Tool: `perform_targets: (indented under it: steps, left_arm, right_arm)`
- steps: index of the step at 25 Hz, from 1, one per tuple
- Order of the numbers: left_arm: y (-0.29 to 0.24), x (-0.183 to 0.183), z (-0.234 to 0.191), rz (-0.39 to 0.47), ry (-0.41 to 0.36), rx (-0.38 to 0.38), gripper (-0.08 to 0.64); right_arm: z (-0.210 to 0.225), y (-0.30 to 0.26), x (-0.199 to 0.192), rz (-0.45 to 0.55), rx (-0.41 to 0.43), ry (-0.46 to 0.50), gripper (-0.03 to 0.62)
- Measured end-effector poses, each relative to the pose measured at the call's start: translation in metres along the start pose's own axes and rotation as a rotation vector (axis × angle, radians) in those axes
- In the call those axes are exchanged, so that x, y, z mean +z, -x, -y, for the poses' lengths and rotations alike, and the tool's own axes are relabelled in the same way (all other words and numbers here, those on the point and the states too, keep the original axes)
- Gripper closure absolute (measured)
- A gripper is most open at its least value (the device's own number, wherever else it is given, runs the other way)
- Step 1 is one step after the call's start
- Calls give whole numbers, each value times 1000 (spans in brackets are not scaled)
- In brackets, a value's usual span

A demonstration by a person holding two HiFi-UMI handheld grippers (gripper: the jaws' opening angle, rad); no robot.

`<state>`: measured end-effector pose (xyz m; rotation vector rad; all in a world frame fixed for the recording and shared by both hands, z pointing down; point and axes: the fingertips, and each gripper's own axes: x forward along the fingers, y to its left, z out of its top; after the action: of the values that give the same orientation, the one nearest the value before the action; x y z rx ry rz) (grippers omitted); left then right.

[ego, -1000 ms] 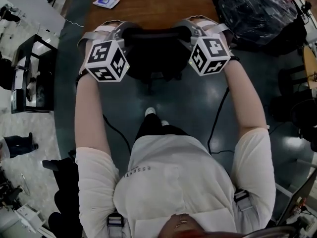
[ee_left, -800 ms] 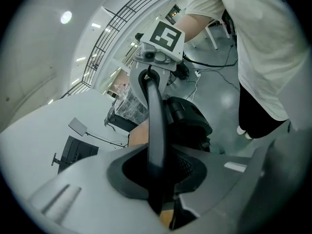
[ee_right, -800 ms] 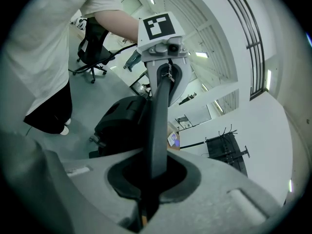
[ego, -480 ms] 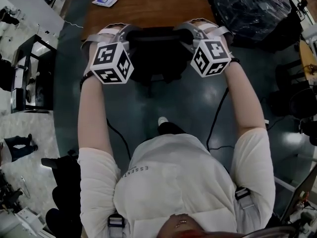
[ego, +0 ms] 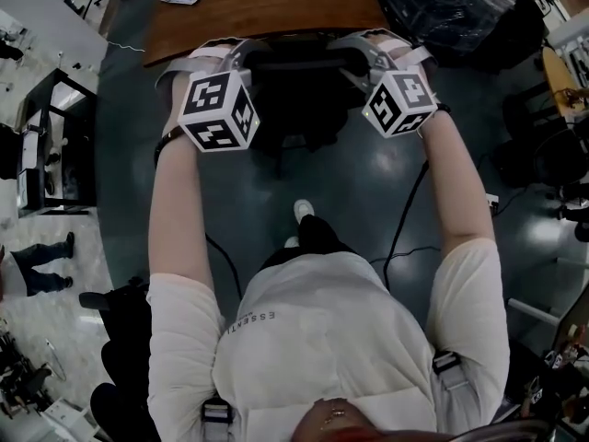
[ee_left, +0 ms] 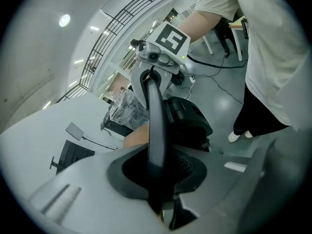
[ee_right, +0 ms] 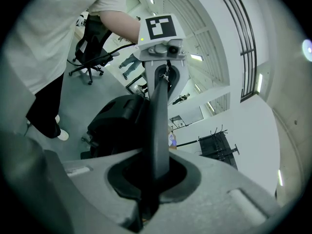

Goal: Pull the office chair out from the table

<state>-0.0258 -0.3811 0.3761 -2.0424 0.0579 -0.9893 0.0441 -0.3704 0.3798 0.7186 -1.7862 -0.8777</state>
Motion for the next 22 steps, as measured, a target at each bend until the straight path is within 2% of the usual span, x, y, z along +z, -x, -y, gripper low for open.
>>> perform_targets:
  steps: [11, 22]
  left_arm:
    - [34, 45, 50, 19, -4, -5, 466]
    - [54, 96, 90, -39, 30, 33, 462]
  right_arm:
    - [-44, 57, 29, 26, 2, -33, 578]
    - [-81, 115, 40, 57, 6, -22, 584]
